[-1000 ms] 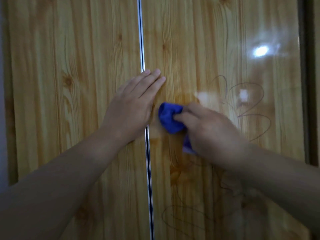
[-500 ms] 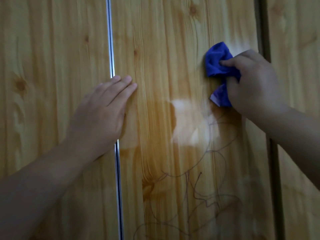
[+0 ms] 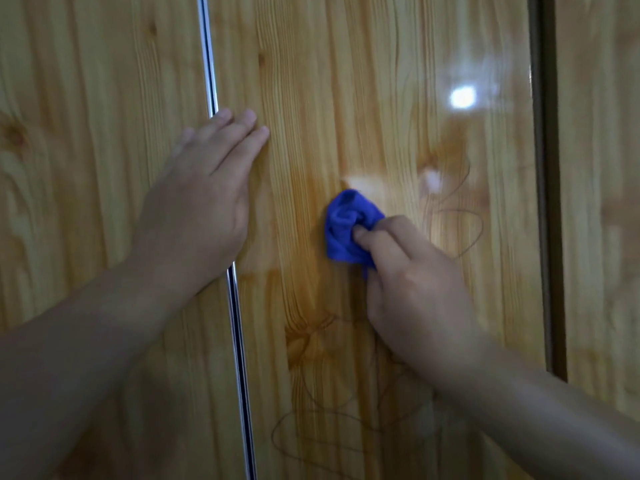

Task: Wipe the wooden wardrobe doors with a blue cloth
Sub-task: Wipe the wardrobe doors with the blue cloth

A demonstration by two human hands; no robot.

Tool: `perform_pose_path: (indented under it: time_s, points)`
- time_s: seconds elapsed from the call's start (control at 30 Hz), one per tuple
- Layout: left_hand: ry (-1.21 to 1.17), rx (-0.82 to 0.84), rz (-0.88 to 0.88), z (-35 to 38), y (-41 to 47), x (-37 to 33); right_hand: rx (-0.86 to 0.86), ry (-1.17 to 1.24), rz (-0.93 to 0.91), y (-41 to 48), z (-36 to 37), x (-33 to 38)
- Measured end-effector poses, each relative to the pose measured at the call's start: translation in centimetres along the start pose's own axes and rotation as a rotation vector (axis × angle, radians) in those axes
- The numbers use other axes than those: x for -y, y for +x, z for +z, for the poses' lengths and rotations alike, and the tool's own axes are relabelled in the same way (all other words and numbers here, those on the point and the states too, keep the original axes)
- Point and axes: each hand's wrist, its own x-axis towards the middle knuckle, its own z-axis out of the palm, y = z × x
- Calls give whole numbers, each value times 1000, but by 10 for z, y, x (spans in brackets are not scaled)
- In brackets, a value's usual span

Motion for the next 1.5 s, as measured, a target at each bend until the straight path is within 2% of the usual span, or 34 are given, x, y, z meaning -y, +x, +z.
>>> perform_pose_path:
  time_s: [0.23,0.33,0.67,0.9,1.17,1.3,1.5]
  points:
    - [20,25,-39,-3,-1,-5,213,91,-232,-73,37,61]
    - [13,47,-56,-6,-3,-6,277,150,-278,-94,47,82]
    - [18,63,-46,-8,-2,-7,380,171,-290,-80,26,57]
    - [37,46,-21,-3,-2,-3,320,84,-195,-41,-3,-12]
    - [32,12,8,4,-4,5,68,-14,-122,17,-42,-67]
    - [28,-3,-1,7,-5,3,-70,-91,-29,48,-58,-96]
    - [37,-6,-54,5,-3,-4,-100,-139,48,78,-69,-117]
